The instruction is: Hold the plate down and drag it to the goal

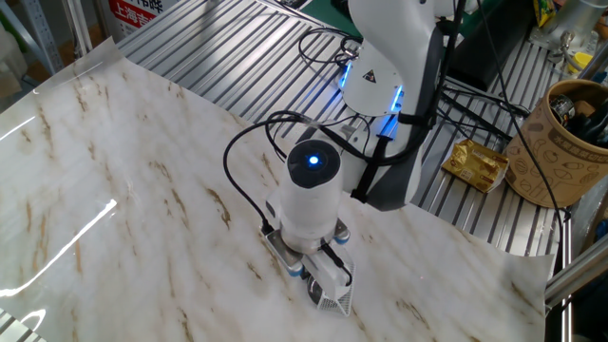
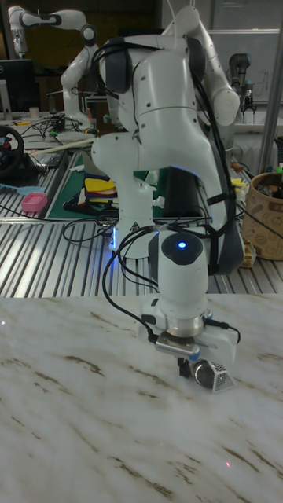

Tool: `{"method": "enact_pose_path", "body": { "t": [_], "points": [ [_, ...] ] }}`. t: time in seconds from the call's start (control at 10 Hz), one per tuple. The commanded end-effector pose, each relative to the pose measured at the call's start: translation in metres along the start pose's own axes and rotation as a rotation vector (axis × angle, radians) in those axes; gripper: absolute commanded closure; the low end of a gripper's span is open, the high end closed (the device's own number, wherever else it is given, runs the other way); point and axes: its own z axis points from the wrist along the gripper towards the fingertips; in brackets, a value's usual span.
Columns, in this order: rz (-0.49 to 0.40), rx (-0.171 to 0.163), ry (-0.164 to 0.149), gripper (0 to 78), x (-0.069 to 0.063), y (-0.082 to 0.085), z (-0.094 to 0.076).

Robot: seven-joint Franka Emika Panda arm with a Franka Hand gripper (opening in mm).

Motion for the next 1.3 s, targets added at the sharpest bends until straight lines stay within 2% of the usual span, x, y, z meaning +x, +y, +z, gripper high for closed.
{"method": "enact_pose_path", "body": {
  "t": [0.1, 0.4, 0.7, 1.2, 1.3],
  "points": [
    [0.008, -0.004, 0.005, 77.6, 0.0, 0.001, -0.002],
    [-0.021, 0.009, 0.006, 77.6, -0.003, 0.002, -0.008],
    [-0.047, 0.024, 0.026, 77.6, -0.007, 0.001, -0.027],
    [-0.161, 0.049, 0.039, 77.6, -0.012, -0.019, -0.063],
    [-0.161, 0.049, 0.039, 77.6, -0.012, -0.019, -0.063]
  ]
}}
